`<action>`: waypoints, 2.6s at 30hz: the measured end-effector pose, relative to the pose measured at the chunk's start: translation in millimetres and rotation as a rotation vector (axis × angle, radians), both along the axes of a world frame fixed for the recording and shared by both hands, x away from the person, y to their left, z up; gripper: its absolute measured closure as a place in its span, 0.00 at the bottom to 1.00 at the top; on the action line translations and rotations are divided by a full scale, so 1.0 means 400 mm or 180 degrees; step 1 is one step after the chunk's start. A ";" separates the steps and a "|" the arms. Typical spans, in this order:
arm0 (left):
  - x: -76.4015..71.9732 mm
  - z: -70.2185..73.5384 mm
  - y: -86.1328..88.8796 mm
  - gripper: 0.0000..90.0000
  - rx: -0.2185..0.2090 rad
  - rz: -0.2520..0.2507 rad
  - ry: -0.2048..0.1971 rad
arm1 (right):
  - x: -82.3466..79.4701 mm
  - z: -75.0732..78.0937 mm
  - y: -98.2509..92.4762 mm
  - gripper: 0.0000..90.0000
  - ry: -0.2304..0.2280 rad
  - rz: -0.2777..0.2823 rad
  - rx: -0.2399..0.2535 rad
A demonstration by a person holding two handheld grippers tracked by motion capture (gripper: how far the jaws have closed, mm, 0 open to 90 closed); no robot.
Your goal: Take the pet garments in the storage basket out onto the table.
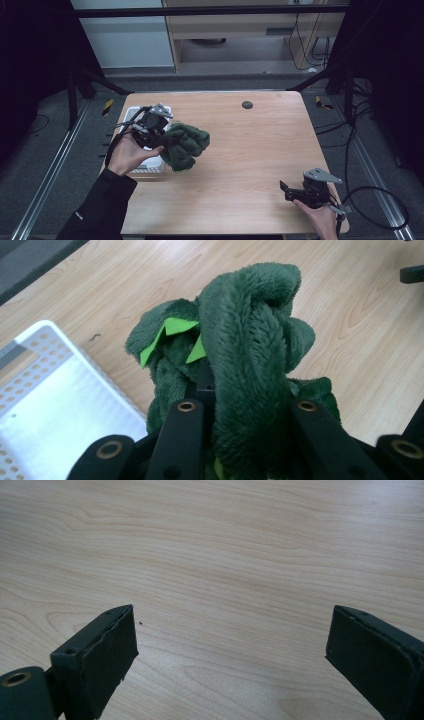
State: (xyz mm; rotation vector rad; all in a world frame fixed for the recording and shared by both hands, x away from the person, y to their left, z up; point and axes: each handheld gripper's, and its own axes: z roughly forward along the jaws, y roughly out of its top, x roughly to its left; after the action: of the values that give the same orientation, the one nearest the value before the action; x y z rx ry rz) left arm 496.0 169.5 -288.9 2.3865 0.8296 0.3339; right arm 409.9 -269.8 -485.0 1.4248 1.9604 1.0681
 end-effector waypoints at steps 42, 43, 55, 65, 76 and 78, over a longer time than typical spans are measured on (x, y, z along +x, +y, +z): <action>0.042 -0.130 -0.210 0.85 0.0248 -0.0441 0.0247 | -0.001 0.005 0.000 0.07 -0.0042 -0.0001 0.0021; 0.042 -0.133 -0.213 0.85 0.0253 -0.0444 0.0247 | -0.001 0.005 0.000 0.07 -0.0043 -0.0001 0.0020; 0.047 -0.182 -0.256 0.84 0.0277 -0.0532 0.0331 | -0.002 0.005 -0.002 0.07 -0.0045 -0.0005 0.0018; 0.048 -0.217 -0.268 0.82 0.0297 -0.0571 0.0365 | -0.001 0.003 -0.002 0.07 -0.0041 -0.0002 0.0011; 0.046 -0.254 -0.281 0.75 0.0326 -0.0623 0.0405 | -0.001 0.003 -0.002 0.07 -0.0034 0.0000 0.0011; 0.045 -0.258 -0.282 0.71 0.0316 -0.0620 0.0416 | -0.001 0.003 -0.002 0.07 -0.0034 0.0001 0.0009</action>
State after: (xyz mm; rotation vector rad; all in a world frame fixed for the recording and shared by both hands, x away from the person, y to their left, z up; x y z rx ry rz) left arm 513.9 56.6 -391.9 2.5793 0.6429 0.1451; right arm 409.3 -270.7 -483.8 1.4175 1.9524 1.0770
